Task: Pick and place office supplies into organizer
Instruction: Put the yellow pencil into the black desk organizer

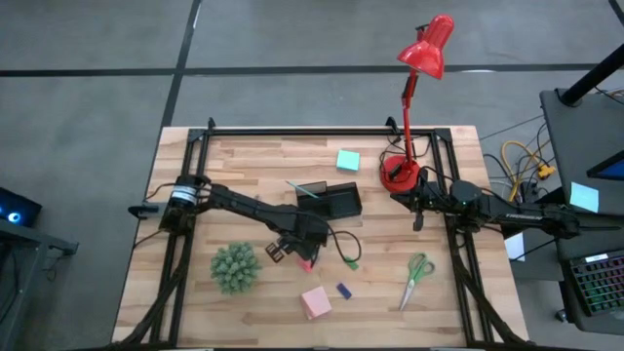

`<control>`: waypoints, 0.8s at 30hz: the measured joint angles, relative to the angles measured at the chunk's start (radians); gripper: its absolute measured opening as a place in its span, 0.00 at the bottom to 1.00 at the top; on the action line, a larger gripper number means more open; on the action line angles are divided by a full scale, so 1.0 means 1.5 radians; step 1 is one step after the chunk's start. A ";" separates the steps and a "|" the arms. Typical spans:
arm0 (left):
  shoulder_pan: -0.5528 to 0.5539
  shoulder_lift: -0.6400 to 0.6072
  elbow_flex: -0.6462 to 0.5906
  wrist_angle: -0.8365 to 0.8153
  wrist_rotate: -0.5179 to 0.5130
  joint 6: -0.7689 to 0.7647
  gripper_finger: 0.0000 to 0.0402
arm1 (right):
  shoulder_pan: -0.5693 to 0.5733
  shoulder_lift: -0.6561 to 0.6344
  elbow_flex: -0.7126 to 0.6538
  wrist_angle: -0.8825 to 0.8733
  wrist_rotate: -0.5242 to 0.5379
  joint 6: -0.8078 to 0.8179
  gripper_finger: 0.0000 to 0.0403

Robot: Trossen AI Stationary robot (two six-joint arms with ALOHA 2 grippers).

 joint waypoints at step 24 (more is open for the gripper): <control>0.056 -0.004 -0.055 0.019 0.045 0.070 0.29 | 0.000 0.000 0.000 0.000 0.000 0.017 0.02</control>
